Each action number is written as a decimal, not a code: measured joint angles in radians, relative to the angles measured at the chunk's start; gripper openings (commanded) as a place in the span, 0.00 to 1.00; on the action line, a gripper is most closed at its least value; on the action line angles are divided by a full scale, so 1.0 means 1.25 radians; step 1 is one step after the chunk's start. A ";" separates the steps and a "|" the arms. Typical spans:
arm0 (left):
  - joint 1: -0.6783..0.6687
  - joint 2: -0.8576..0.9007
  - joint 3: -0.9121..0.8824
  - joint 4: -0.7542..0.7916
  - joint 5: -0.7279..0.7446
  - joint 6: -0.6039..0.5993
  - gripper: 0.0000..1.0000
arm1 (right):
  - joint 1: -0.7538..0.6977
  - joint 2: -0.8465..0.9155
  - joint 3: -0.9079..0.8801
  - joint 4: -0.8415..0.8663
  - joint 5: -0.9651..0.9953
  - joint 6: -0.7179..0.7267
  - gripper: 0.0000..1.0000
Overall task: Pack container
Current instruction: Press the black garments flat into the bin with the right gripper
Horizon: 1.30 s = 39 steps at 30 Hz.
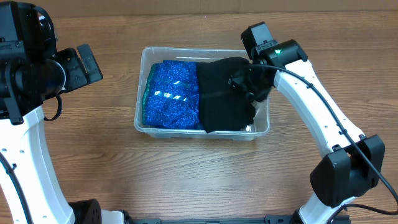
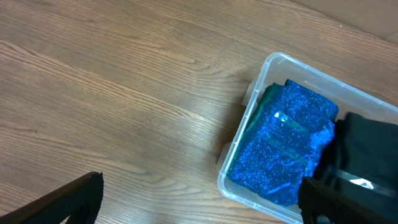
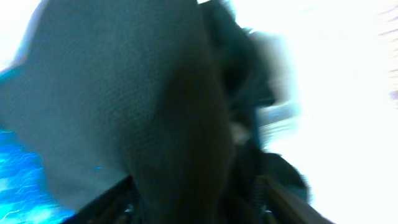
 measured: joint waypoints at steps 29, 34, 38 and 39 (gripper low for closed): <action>0.000 0.000 0.000 0.000 0.000 0.000 1.00 | 0.119 -0.327 0.099 -0.109 0.018 -0.298 1.00; 0.000 0.000 0.000 0.000 0.000 0.000 1.00 | 0.104 -0.407 0.093 -0.159 0.027 -0.410 1.00; 0.000 0.000 0.000 0.000 0.000 0.000 1.00 | 0.099 -0.632 0.079 -0.036 0.126 -0.444 1.00; 0.000 0.000 0.000 0.001 0.000 0.000 1.00 | 0.095 -0.684 0.052 0.047 0.145 -0.465 1.00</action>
